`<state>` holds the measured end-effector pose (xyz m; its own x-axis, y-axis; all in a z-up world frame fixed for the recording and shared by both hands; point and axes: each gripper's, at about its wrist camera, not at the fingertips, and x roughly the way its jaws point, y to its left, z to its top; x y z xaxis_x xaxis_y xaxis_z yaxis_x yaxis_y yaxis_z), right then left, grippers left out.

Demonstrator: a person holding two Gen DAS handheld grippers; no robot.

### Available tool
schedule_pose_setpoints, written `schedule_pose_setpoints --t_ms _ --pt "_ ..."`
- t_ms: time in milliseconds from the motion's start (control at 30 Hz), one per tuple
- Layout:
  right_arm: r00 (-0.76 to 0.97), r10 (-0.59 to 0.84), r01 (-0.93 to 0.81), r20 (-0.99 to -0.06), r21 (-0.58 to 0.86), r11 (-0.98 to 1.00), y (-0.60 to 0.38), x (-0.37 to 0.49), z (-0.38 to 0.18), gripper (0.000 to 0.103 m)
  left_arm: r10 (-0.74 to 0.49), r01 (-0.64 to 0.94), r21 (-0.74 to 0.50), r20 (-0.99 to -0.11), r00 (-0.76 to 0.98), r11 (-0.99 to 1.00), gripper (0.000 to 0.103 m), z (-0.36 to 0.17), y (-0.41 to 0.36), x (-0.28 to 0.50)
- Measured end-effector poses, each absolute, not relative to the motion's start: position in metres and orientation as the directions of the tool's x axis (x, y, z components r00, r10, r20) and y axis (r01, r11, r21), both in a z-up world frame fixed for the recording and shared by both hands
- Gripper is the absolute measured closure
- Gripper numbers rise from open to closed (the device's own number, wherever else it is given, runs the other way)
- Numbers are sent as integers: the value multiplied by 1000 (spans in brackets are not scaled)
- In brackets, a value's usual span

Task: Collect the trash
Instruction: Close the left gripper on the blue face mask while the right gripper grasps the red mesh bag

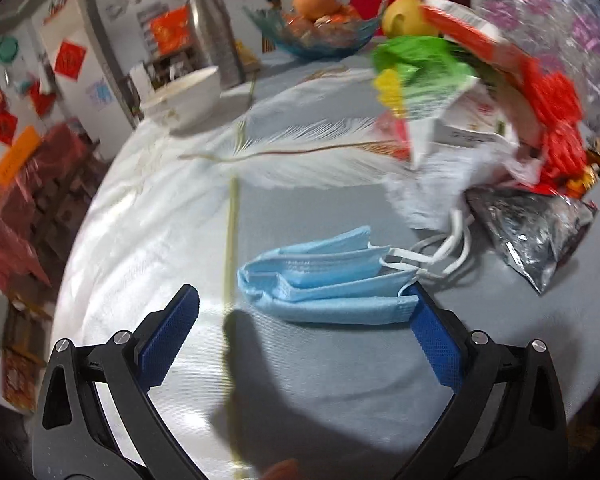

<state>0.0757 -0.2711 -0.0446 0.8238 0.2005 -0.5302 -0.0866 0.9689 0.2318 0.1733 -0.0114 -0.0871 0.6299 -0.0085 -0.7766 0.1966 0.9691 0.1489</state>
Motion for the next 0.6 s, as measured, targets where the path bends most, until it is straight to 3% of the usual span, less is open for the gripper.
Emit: schedule_pose_setpoints --t_ms 100,233,367,467,600 --pt "817 255 -144 -517 244 959 -259 96 -32 6 -59 243 110 -799 598 964 5 -88 -4 183" --pt "827 205 -134 -523 171 976 -239 124 -27 6 65 157 214 -765 641 964 5 -87 12 196" --pt "812 213 -138 -544 175 975 -225 149 -35 6 -82 153 6 -820 566 988 5 -92 40 213" --pt "819 212 -135 -533 181 974 -222 162 -36 10 -61 144 27 -815 577 989 5 -93 38 216" --pt "816 222 -141 -534 189 972 -221 172 -37 24 -74 150 15 -817 572 989 5 -93 36 212"
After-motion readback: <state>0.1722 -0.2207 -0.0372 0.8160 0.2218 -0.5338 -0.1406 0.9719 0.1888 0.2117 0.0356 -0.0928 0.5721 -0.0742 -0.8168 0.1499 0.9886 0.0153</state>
